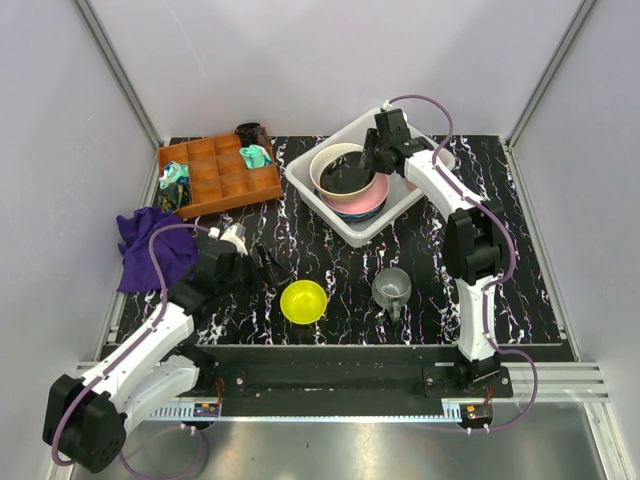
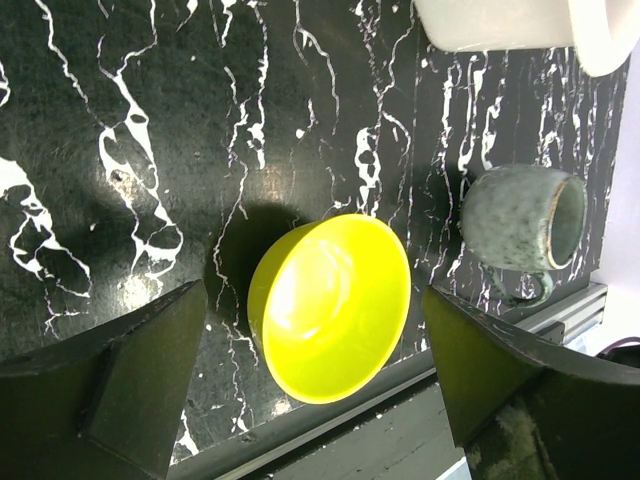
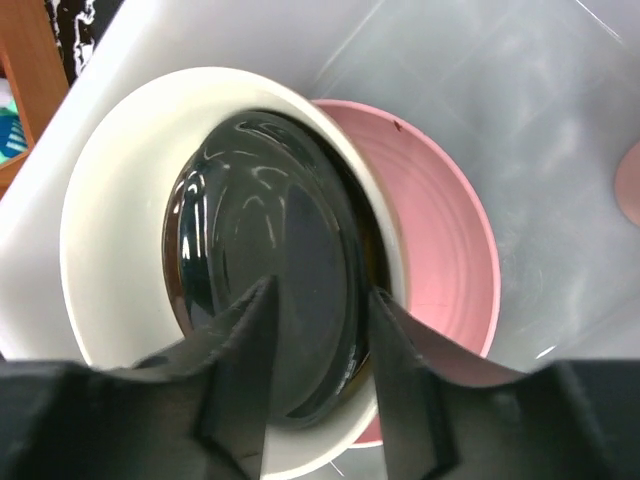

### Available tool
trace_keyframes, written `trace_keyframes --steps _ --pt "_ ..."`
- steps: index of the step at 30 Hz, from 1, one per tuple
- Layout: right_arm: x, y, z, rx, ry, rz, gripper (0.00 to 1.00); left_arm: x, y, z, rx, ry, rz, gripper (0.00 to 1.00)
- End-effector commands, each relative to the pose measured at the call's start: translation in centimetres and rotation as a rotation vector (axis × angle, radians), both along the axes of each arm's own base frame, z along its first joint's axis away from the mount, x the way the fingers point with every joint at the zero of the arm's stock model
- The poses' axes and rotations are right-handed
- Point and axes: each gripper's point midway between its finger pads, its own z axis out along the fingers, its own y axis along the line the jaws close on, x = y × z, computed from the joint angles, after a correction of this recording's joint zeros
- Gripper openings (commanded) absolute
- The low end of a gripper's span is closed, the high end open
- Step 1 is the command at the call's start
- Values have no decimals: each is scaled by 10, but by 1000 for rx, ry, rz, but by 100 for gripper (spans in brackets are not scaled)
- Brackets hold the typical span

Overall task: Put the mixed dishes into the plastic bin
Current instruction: Place the plate in the plastic bin.

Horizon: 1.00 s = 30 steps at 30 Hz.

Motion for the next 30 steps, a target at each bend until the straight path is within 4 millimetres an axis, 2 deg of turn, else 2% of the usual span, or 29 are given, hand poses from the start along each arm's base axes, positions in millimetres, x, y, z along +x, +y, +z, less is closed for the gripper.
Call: trace_keyframes --steps 1,2,6,10,12,13,15,16,18,19,20,21,22,23,24,29,30 --pt "5 -12 44 -27 -100 -18 54 5 -3 1 -3 -35 -15 91" --pt "5 -14 46 -34 -106 -24 61 5 -2 1 -1 -36 -14 91" --pt "0 -18 66 -37 -149 -25 68 3 -1 -5 2 -32 -12 91" --pt "-8 -23 95 -25 -203 -36 70 1 2 -14 17 -17 -4 91" --pt "-11 -24 103 -14 -219 -34 71 0 3 -19 20 -10 -2 91" --pt "-15 -24 114 -3 -238 -32 71 0 3 -20 18 -11 -1 90" --pt "-21 -25 119 9 -243 -31 71 -2 3 -25 23 1 -4 90" --pt "-27 -27 132 22 -263 -33 71 -2 3 -27 25 7 -2 90" --pt "-36 -27 133 39 -260 -28 71 -2 3 -32 27 11 -2 90" --pt "-44 -29 147 55 -282 -30 71 -2 3 -33 27 13 -1 89" --pt "-49 -28 150 72 -285 -19 71 -2 3 -35 24 15 0 89" --pt "-56 -28 142 80 -269 -19 71 -1 2 -36 19 13 -1 89" --pt "-67 -29 154 102 -287 -8 71 -2 1 -40 20 26 -3 89" --pt "-72 -30 156 118 -290 -12 71 0 -1 -40 18 23 -5 88" --pt "-85 -33 155 124 -284 -9 71 -1 -1 -43 20 27 -7 88" --pt "-120 -40 147 158 -259 -6 70 -2 -9 -55 30 45 -29 82" --pt "-127 -41 138 155 -239 -2 70 -2 -10 -56 34 48 -32 81"
